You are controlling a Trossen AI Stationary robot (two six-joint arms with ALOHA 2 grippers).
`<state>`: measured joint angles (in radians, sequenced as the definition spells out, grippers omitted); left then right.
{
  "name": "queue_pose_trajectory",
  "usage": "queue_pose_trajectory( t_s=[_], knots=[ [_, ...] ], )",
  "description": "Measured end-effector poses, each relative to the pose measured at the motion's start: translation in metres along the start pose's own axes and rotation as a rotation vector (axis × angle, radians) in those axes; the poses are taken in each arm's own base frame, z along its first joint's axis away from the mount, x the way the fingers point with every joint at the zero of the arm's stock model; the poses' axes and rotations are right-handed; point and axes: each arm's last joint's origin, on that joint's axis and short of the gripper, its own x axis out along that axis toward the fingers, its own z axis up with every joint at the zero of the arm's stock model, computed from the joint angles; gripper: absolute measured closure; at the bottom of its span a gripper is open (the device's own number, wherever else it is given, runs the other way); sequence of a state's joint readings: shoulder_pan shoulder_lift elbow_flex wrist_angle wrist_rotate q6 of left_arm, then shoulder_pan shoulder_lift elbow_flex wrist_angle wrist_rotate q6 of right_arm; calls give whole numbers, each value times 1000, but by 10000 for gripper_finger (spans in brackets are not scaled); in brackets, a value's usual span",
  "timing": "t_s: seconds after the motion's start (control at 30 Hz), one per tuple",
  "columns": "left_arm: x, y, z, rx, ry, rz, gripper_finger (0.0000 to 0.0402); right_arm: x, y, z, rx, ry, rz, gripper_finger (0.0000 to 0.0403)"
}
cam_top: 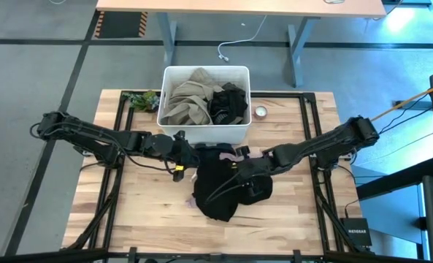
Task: Sort clothes
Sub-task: Put the black shirt into the white bin
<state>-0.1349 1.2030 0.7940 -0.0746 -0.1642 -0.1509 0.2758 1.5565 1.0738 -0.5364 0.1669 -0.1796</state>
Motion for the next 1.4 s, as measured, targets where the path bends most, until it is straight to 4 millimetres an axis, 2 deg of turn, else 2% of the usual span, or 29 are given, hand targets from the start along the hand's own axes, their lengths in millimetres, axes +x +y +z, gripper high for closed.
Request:
queue_pose_trajectory(
  t_s=[0.1,0.3,0.47,0.77,0.9,1.13,1.23,1.33,1.4],
  knots=[
    [0,0,-1,-3,8,1,204,-24,-2,9,13,-83,-12,350],
    [0,0,-2,-3,22,3,204,-68,-2,19,-7,-214,-33,357],
    [0,0,-2,-3,21,3,204,-109,-12,28,-14,-330,-98,357],
    [0,0,-2,-4,16,2,204,-197,-41,55,-79,-568,-394,357],
    [0,0,-2,-3,19,3,204,-232,-65,65,-82,-692,-527,357],
    [0,0,-1,-4,14,2,204,-290,-129,68,14,-949,-893,357],
    [0,0,-2,-3,16,2,204,-314,-152,68,55,-1066,-983,357],
    [0,0,-1,1,12,2,204,-322,-173,70,87,-1144,-986,357],
    [0,0,-1,-1,14,2,204,-317,-188,72,100,-1161,-997,357]
  ],
)
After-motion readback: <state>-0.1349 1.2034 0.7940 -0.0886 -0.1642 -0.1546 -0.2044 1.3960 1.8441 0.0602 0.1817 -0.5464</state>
